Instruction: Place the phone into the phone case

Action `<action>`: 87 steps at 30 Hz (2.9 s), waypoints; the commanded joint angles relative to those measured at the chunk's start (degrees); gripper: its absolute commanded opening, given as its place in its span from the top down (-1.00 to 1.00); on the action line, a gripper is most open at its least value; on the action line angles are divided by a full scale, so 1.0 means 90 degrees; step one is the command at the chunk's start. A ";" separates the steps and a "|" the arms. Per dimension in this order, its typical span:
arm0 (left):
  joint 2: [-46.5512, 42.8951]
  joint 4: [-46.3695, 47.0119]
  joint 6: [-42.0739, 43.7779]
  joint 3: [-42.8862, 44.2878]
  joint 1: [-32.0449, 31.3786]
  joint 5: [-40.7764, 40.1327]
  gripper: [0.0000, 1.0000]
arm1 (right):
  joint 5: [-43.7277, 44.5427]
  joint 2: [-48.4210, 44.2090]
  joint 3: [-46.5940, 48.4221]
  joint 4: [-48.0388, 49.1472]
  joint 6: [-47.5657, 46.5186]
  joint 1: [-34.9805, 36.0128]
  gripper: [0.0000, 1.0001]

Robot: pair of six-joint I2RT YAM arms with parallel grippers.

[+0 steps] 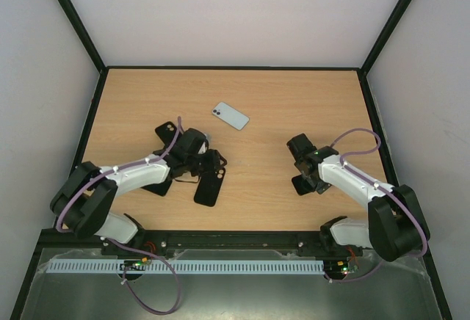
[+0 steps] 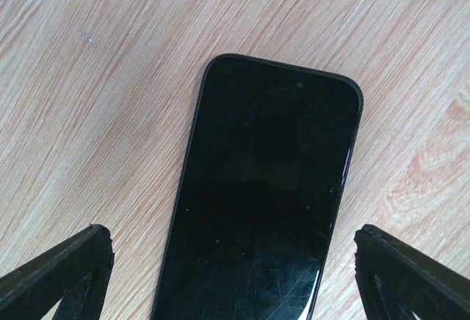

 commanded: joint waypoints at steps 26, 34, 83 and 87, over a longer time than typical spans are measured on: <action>-0.0695 -0.0822 0.0855 -0.1094 0.0090 -0.1001 -0.78 | -0.0641 0.0849 -0.0457 0.0890 0.0839 -0.0818 -0.73; -0.0660 -0.0326 0.0549 -0.1212 -0.0201 -0.0424 -0.73 | -0.0506 0.0950 -0.0295 0.0857 0.0885 -0.0837 -0.81; -0.1168 0.0922 0.0186 -0.1791 0.0430 0.0481 -0.67 | -0.2473 0.0318 -0.0533 0.3041 -0.4056 -0.0322 -0.45; -0.1560 0.0861 0.0147 -0.1913 0.0859 0.0982 -0.69 | -0.2511 0.0219 -0.0269 0.3012 -0.4391 0.0144 -0.43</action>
